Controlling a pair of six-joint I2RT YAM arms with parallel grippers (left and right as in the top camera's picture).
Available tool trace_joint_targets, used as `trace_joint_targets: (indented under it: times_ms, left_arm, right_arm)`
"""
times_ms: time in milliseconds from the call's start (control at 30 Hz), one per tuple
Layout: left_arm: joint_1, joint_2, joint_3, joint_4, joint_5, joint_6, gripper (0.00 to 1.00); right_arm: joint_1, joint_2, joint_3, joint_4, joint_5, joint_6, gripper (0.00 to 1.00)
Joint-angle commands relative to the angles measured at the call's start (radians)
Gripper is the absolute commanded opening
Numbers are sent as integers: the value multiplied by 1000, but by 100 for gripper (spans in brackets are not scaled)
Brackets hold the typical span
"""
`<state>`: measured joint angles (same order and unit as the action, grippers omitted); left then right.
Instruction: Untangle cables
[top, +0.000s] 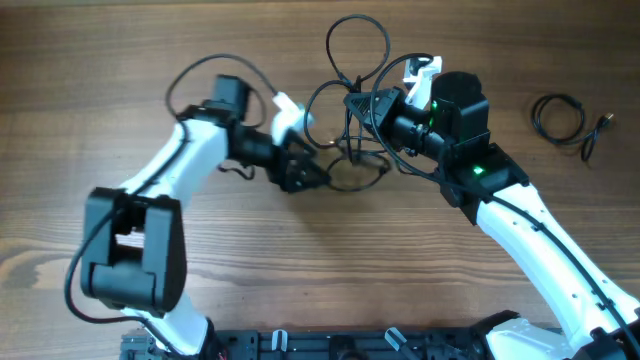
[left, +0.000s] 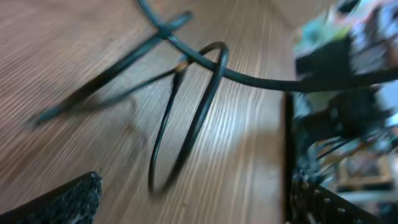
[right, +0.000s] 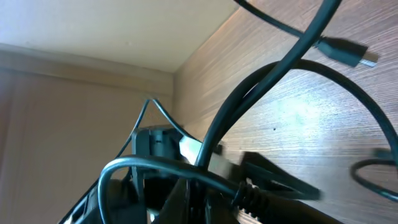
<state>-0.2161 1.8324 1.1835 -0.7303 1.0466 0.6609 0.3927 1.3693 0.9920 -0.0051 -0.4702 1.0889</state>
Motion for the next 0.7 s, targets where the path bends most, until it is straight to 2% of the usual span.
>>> trace_joint_targets:
  times_ms: [0, 133, 233, 267, 300, 333, 400, 533, 667]
  left_arm:
    - [-97, -11, -2, 73, -175, -48, 100]
    - [-153, -11, -2, 220, -397, -307, 100]
    - [-151, -11, -2, 243, -468, -360, 99]
    - [-147, -11, -2, 253, -514, -388, 88]
    - [-146, -10, -2, 254, -517, -389, 62]
    - [-146, -10, -2, 257, -518, -389, 20]
    - [-145, -10, -2, 261, -535, -402, 17]
    - [-118, -10, -2, 302, -760, -613, 13]
    - [-42, -10, -2, 303, -799, -726, 12]
  right_arm:
    - [-2, 0, 16, 11, -34, 11, 4]
    - [-1, 0, 16, 11, -97, 10, 4]
    - [-1, 0, 16, 10, -130, -21, 4]
    - [-1, 0, 16, -8, -135, -35, 4]
    - [-1, 0, 16, -13, -137, -43, 4]
    - [-1, 0, 16, -28, -138, -44, 4]
    - [-1, 0, 16, -52, -143, -82, 4]
    - [-1, 0, 16, -90, -322, -95, 4]
    - [-1, 0, 16, -101, -445, -153, 4]
